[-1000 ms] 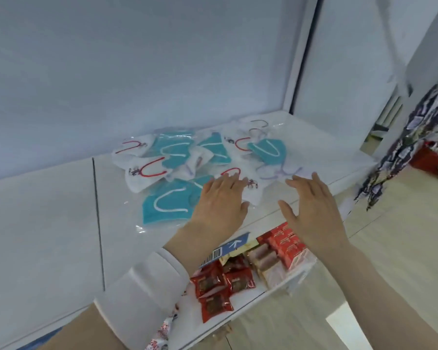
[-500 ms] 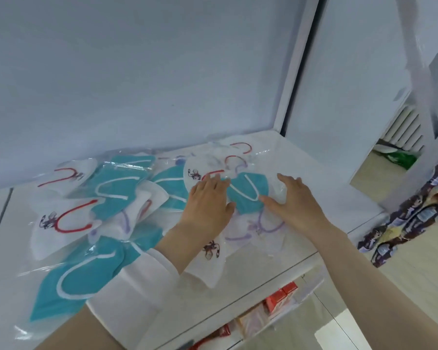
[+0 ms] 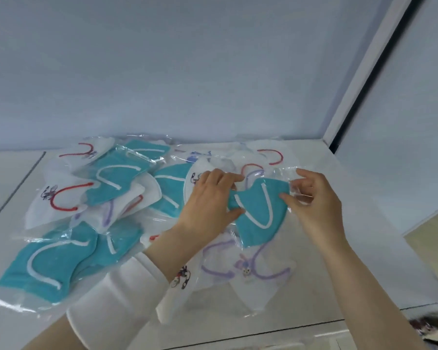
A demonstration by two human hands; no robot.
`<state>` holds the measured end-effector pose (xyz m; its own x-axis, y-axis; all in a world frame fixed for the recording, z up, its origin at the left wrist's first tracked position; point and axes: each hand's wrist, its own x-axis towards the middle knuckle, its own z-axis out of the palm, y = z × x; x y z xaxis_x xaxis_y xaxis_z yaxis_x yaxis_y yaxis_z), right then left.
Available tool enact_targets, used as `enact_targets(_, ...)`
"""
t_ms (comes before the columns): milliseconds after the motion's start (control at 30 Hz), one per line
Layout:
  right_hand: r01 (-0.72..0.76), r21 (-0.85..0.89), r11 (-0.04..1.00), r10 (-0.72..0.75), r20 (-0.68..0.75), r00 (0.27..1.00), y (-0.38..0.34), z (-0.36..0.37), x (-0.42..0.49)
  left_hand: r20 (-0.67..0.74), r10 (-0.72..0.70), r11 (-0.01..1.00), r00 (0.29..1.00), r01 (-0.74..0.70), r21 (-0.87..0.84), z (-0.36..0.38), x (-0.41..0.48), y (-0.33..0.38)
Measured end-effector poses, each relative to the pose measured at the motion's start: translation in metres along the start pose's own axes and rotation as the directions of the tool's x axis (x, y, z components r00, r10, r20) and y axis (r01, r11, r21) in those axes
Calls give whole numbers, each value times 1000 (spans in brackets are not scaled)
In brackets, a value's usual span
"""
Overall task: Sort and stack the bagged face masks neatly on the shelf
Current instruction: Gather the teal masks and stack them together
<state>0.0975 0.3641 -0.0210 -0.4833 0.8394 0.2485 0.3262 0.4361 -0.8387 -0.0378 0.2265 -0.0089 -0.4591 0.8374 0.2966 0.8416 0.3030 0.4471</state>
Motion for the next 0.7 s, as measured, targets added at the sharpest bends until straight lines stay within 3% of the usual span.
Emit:
enact_targets(100, 16, 70, 997, -17, 21, 1000, -2, -3, 11, 21, -138, 948, 990, 138, -288, -10, 1, 11)
enact_targets(167, 30, 64, 998, -31, 25, 999, -4, -2, 18, 54, -259, 841, 964, 253, -479, -20, -2, 10)
enact_targets(300, 119, 49, 992, -120, 32, 992, -29, 15, 28, 61, -524, 396, 850, 306, -866, -52, -22, -13)
enact_targets(400, 171, 87, 981, -185, 193, 964, -58, 52, 26, -22, -697, 229, 716, 194, -954, -77, -45, -41)
enact_targets(533, 293, 24, 956, -272, 452, 850, -98, 115, 9, -136, -809, 246, 571, 119, -962, -105, -76, -82)
enact_targets(600, 355, -36, 934, -282, 536, 796, -115, 139, 0, -167, -828, 264, 536, 109, -958, -116, -92, -104)
enact_targets(700, 464, -208, 861, -278, 570, 773, -136, 170, -5, -166, -836, 255, 523, 104, -961, -132, -113, -134)
